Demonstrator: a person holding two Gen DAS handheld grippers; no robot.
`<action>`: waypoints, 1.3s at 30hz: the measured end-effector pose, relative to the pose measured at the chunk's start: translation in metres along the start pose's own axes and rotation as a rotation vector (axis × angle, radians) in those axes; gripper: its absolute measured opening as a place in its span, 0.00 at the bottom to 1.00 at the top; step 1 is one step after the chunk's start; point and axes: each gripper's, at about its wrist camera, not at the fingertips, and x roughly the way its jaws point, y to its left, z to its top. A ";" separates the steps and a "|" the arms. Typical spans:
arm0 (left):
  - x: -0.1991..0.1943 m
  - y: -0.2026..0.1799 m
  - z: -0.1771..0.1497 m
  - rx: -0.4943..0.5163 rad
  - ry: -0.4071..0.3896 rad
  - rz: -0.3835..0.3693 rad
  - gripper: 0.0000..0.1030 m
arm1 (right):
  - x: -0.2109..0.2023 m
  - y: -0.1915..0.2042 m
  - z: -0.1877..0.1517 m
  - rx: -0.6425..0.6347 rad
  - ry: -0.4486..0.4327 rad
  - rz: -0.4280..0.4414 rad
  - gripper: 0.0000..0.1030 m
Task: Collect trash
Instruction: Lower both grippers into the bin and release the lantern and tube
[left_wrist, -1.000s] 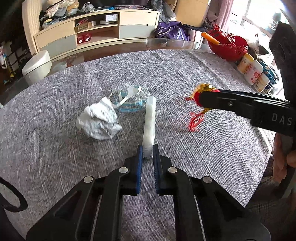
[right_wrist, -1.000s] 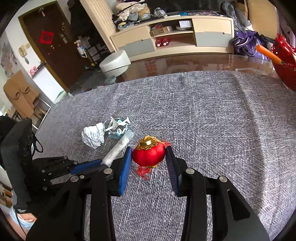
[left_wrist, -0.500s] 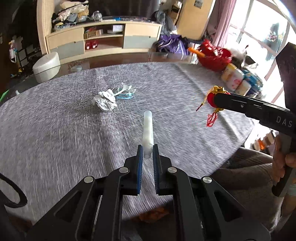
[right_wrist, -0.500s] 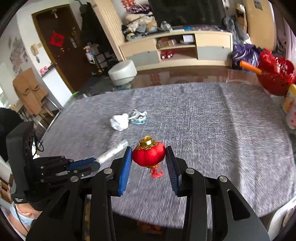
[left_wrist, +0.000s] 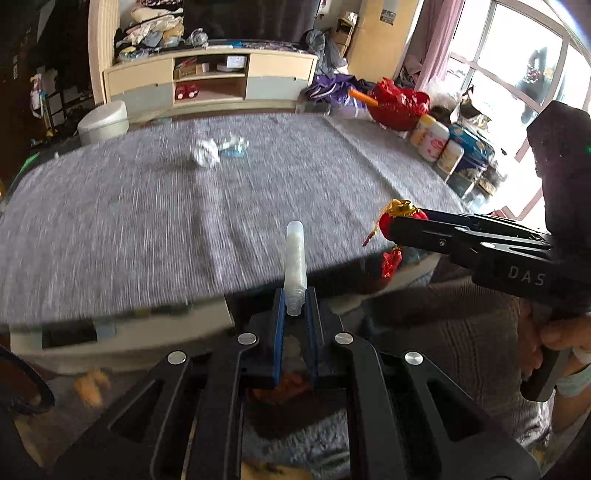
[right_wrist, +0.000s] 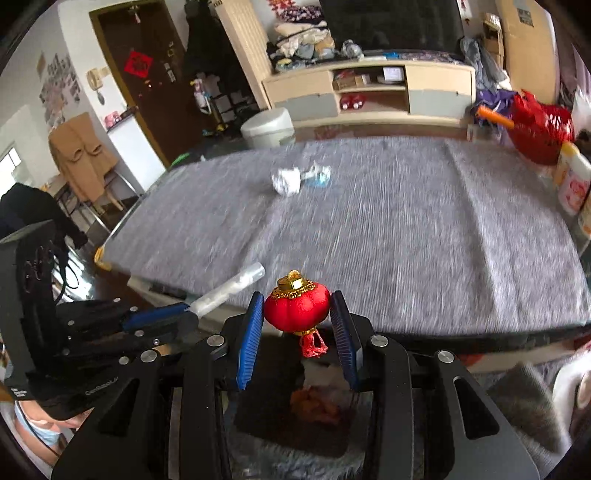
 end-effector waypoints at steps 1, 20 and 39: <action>0.002 0.000 -0.005 -0.004 0.009 -0.002 0.09 | 0.003 -0.001 -0.007 0.004 0.014 -0.002 0.37; 0.087 0.020 -0.091 -0.098 0.249 -0.007 0.09 | 0.096 -0.019 -0.090 0.098 0.247 -0.033 0.37; 0.096 0.029 -0.095 -0.144 0.296 -0.008 0.43 | 0.101 -0.036 -0.086 0.180 0.248 -0.021 0.52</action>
